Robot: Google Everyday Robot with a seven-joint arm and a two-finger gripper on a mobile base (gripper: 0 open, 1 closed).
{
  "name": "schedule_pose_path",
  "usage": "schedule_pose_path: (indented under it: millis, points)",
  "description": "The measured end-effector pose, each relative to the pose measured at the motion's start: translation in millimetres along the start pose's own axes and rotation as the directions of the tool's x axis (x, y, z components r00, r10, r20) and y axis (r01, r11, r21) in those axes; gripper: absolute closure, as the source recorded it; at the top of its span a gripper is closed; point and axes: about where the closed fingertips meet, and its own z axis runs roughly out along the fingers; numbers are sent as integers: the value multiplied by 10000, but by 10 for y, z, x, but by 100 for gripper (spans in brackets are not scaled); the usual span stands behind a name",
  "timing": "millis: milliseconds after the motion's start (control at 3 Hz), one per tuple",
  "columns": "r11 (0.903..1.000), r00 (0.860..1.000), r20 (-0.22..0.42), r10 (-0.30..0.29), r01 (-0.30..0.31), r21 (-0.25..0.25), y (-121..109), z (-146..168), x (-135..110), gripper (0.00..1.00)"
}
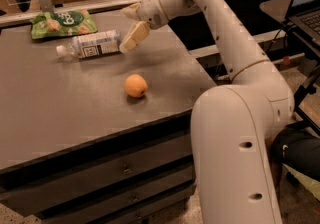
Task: Move blue plastic bottle near orange
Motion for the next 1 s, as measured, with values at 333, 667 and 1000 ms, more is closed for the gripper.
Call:
schedule_pose_path:
  millis: [333,667,1000]
  points:
    - [9995,9987,-405,302,-304,-49,-84,155,45,0]
    - [9993,9976,-613,330,-339,-136,-133,262,66,0]
    - [9988,9963,-783,348,-373,-317,-146,375,104,0]
